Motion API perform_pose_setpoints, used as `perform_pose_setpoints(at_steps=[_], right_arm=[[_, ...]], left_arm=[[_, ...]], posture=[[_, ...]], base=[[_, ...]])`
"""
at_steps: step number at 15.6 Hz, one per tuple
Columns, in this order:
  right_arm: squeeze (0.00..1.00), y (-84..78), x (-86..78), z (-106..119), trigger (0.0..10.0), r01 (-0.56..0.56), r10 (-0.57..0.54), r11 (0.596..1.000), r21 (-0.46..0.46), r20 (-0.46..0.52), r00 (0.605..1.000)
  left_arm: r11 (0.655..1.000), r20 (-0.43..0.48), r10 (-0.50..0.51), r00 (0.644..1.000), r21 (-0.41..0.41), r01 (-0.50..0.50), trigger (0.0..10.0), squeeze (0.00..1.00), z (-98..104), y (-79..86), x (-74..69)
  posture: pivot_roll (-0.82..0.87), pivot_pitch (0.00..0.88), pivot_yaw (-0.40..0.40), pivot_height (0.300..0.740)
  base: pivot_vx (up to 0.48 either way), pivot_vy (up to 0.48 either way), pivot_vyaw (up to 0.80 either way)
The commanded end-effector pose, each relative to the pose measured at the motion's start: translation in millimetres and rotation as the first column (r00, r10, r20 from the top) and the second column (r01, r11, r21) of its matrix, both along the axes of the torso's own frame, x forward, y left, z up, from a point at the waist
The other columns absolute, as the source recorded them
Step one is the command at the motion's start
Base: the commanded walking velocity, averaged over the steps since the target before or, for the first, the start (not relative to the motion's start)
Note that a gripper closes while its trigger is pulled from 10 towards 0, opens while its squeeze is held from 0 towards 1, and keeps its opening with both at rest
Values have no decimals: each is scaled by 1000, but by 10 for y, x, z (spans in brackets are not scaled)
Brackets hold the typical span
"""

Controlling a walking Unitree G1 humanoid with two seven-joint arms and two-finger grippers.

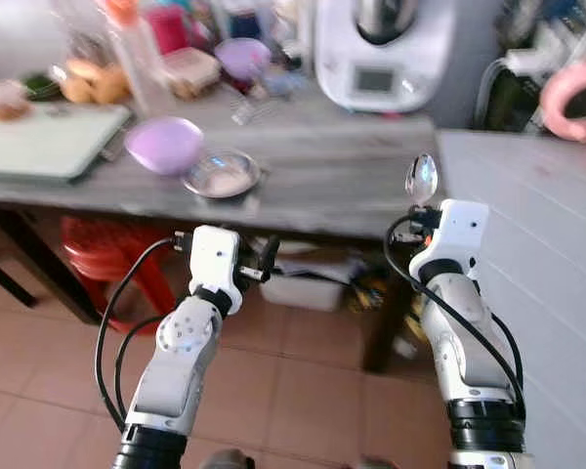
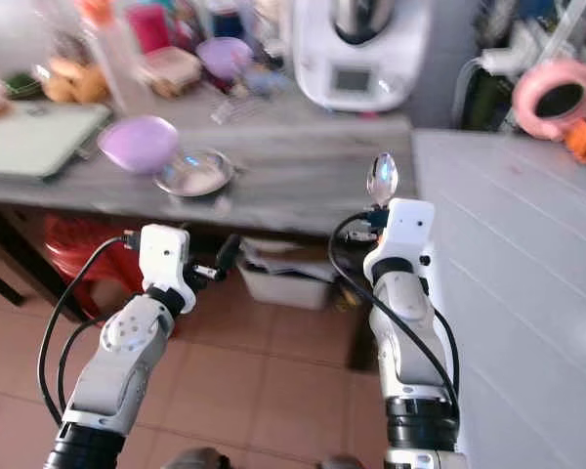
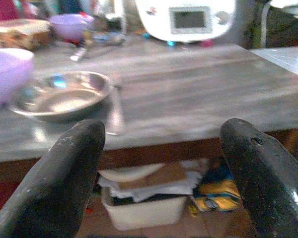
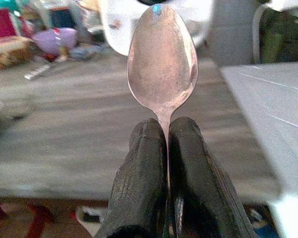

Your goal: Setting the table

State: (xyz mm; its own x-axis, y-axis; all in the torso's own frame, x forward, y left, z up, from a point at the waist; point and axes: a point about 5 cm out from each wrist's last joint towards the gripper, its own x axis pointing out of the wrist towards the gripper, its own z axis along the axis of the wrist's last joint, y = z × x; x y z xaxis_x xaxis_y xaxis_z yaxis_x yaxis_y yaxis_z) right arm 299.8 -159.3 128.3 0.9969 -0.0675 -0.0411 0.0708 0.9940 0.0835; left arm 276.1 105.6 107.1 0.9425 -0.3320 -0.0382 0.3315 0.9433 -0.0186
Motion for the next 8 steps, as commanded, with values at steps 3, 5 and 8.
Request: perform_pose_setpoints(at_steps=[3, 5, 8], right_arm=[[0, 90, 24, 39, 10000, -24, 24, 1000, 6, 16, 1000], [0, 98, 27, 39, 10000, -26, 26, 1000, 7, 16, 1000], [0, 114, 38, 48, 10000, -31, 31, 999, 7, 19, 999]], left_arm=[[1000, -2, 20, 1000, 19, -20, 10000, 0, -10, 98, 5], [1000, 9, 12, 1000, 26, -12, 10000, 0, 3, 89, 3], [1000, 38, 3, 999, 28, -4, 10000, 0, 39, 78, -11]], posture=[[-37, 0, 33, 740], [-34, 0, 32, 740], [-30, 0, 32, 740]], base=[[279, 390, 0], [261, 403, 0], [386, 131, 0]])
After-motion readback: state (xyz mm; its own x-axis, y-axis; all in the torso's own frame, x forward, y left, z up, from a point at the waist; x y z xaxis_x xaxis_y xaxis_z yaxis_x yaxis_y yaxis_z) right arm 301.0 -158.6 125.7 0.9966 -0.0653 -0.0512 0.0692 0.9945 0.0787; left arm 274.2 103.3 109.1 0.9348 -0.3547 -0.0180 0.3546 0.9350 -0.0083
